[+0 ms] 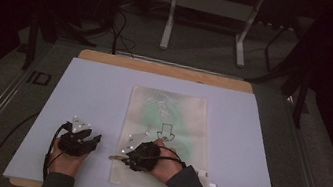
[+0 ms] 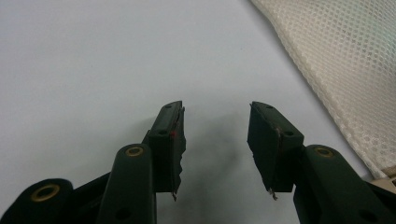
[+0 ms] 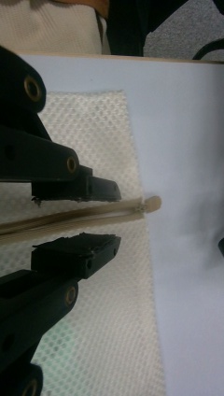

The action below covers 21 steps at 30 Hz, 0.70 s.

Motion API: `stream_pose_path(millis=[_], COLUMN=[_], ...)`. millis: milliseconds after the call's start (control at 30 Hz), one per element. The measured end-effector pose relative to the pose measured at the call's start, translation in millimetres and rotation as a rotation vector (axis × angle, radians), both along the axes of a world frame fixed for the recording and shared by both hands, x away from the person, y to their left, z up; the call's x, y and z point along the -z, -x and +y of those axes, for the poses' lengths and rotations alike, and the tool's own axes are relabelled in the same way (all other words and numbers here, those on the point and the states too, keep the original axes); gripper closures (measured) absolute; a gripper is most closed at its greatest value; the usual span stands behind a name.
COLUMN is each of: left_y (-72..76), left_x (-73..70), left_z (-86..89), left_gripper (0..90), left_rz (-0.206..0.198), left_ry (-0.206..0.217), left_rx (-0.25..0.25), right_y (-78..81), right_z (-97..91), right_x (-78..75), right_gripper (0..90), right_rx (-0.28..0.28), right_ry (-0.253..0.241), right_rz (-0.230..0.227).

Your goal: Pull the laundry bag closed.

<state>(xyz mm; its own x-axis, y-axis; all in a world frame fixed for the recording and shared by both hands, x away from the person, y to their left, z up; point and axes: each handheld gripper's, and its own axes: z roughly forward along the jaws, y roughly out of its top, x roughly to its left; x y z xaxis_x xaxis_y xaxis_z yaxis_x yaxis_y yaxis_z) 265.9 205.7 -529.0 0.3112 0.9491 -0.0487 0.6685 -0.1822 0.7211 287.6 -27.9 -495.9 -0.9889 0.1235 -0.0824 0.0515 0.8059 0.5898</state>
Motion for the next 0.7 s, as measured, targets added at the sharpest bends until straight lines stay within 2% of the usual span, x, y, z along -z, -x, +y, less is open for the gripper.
stream_pose_path(millis=[700], left_y=[-0.3], left_x=[-0.2], left_z=[0.5], left_gripper=[55.1], left_rz=[0.001], left_ry=[0.000], left_rx=[0.001], right_y=[-2.5], right_z=[24.0], right_x=[6.8], right_gripper=[76.8], right_rx=[-0.016], right_ry=[0.004], right_rz=[0.018])
